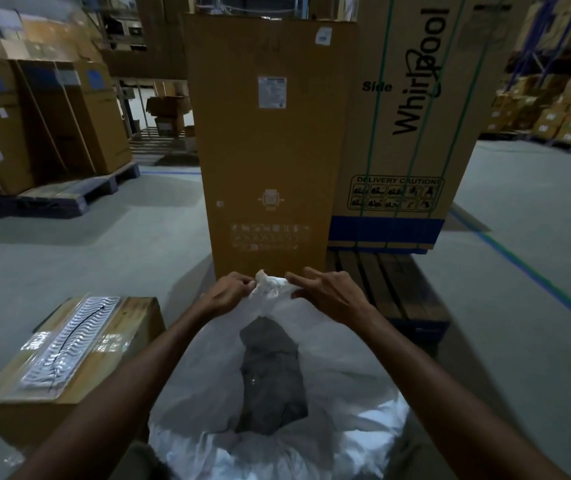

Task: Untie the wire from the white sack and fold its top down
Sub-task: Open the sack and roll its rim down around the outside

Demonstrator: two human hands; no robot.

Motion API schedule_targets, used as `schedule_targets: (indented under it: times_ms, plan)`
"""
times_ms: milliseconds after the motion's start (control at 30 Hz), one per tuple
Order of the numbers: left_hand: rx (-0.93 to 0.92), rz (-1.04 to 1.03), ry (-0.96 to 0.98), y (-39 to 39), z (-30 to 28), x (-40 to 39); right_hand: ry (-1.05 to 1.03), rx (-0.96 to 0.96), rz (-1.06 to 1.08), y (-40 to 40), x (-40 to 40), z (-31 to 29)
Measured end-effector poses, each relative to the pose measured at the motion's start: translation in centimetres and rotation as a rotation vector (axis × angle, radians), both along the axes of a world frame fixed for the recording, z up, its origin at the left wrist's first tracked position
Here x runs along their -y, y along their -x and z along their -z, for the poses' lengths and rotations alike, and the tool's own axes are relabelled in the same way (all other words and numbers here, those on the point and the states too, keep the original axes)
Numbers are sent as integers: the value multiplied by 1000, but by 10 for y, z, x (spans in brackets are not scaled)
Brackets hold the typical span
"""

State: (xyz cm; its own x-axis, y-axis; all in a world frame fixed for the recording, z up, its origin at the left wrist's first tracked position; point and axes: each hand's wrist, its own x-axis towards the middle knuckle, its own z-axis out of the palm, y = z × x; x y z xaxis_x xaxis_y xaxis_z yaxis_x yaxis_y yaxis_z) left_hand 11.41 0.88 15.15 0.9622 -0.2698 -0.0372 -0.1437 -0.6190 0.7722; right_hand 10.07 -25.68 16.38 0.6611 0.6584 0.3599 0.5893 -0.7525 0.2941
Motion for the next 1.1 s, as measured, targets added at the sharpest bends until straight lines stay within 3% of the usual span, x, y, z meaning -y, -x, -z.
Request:
schedule_targets:
  times_ms: [100, 167, 267, 333, 400, 500, 600, 667, 733, 767, 967, 1033, 1100]
  plan:
    - [-106, 10, 62, -5, 4, 1, -87, 42, -17, -3, -1, 18]
    - [-56, -7, 34, -4, 3, 6, -221, -99, 51, -4, -7, 21]
    - [171, -70, -135, 7, 4, 18, -682, -717, 123, -1, -18, 10]
    - [406, 20, -245, 18, 1, 29, -934, -945, 120, 2, -24, -2]
    - [492, 166, -314, 21, 2, 38, -1071, -1139, 173, 0, -29, -8]
    - [457, 213, -190, 17, 11, 39, -1264, -1433, 359, -4, -25, -5]
    - [292, 306, -93, 21, 16, 41, -1227, -1514, 418, -2, -15, 0]
    - [210, 343, -162, 23, 16, 46, -1246, -1560, 403, -1, -12, 4]
    - [164, 299, -235, 19, 17, 47, -1162, -1466, 372, -2, -11, 8]
    - [140, 262, -243, 16, 20, 45, -1010, -1343, 344, -1, -13, 8]
    - [-120, 13, -133, -3, 32, 34, -42, -327, 215, 32, -14, 6]
    - [-215, 6, -111, -7, 31, 34, 10, -190, 129, 37, -12, 11]
    - [-286, 26, -29, -4, 27, 35, -154, -323, 133, 38, -13, 16]
